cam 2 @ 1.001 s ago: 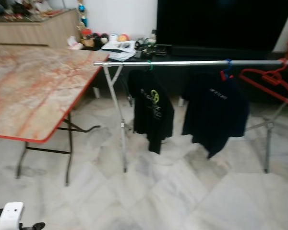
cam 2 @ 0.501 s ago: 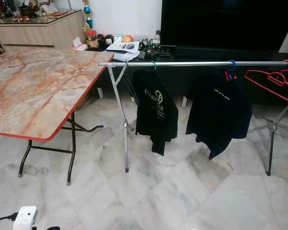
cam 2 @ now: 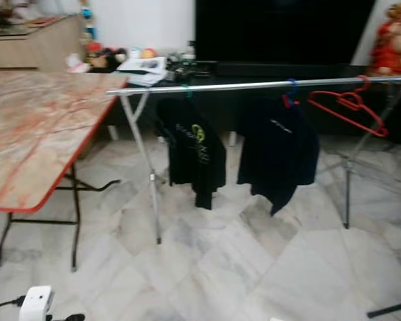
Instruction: Hang hanger
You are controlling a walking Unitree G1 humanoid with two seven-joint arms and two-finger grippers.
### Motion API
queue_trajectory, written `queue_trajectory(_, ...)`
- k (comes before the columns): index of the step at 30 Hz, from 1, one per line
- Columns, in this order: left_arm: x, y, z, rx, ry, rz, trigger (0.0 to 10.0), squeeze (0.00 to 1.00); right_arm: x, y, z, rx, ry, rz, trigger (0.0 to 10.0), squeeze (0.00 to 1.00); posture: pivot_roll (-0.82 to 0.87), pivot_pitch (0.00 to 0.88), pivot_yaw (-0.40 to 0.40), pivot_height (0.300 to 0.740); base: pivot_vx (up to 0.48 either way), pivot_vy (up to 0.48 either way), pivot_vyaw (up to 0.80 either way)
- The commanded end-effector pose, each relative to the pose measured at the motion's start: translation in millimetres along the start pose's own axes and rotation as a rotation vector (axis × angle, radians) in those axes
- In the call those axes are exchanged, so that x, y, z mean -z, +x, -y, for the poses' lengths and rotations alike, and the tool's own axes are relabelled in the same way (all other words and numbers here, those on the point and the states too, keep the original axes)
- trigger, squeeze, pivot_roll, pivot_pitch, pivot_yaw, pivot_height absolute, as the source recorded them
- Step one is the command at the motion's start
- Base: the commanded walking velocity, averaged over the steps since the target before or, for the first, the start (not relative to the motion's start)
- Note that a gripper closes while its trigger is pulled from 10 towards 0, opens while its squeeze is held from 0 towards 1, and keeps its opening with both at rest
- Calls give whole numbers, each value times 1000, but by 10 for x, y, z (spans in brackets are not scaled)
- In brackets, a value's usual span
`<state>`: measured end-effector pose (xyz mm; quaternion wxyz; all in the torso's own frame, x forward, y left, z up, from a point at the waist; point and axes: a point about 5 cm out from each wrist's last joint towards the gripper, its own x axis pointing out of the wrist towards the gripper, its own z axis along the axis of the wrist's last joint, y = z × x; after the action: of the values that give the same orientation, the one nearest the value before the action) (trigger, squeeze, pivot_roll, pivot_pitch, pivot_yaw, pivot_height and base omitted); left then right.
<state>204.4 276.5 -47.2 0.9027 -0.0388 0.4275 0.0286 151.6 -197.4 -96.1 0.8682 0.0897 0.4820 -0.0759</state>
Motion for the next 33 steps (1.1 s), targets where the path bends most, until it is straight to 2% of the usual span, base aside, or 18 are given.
queue_trajectory(1,57,-30,-66,-10,-4,-24,10000,0,-57,15,-59,-13,6,21,10000,0,56,49,32,740,311,0,0)
queue_trajectory(33,22,-21,-56,-8,-14,-16,10000,0,-91,18,-62,-12,18,41,10000,0,52,74,30,740,323,0,0)
